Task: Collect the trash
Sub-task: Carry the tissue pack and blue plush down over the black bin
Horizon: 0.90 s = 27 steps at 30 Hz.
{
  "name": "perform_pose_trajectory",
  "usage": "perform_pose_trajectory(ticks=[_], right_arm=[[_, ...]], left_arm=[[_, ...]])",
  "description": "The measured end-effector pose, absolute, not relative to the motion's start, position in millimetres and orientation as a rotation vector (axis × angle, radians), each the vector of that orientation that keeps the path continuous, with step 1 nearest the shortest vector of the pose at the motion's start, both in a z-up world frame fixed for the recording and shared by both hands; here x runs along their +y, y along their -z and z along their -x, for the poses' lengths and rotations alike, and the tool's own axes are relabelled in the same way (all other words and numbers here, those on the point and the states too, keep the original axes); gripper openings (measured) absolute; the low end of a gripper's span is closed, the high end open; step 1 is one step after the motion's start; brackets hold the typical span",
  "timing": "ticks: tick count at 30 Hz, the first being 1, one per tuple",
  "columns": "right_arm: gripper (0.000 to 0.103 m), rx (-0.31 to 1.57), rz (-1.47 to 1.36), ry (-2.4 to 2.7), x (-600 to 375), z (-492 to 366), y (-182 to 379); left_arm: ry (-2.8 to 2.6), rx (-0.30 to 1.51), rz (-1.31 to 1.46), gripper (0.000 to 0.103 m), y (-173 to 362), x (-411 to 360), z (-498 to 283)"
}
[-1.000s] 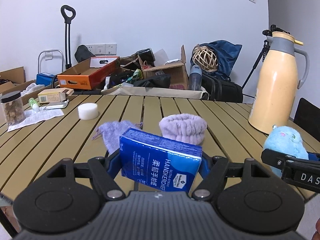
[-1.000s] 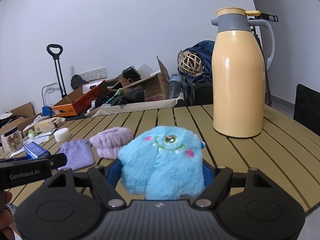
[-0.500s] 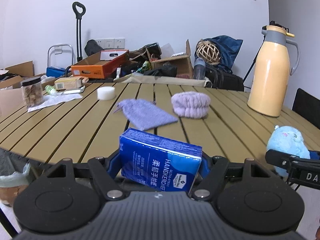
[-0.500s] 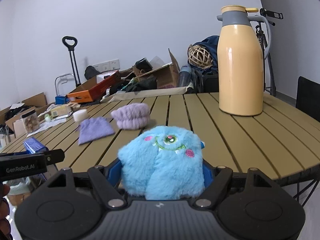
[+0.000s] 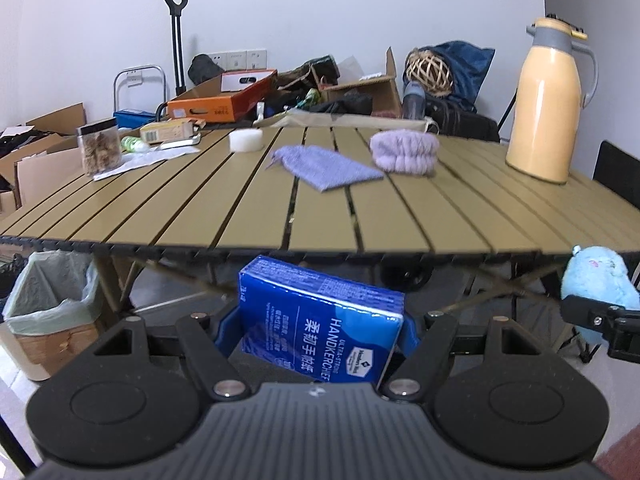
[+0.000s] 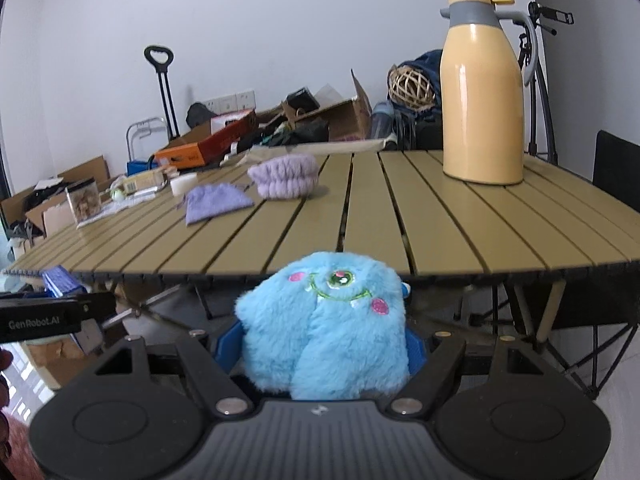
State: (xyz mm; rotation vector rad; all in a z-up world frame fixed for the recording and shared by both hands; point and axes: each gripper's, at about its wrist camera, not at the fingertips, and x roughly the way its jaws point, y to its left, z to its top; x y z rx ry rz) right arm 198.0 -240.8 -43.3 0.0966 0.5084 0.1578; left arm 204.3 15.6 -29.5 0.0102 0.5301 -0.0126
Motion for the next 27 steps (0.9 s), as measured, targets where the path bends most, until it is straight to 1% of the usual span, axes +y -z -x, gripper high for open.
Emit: perform_pose_trajectory(ticks=[17,27], right_arm=[[0.076,0.618,-0.055,-0.115,-246,-171,78],[0.076,0.709,-0.029,-0.078,-251,-176,102]], left_arm=[[-0.043,0.663,-0.078,0.073,74,42,-181],[-0.069,0.811,-0.119,0.073,114,60,-186]])
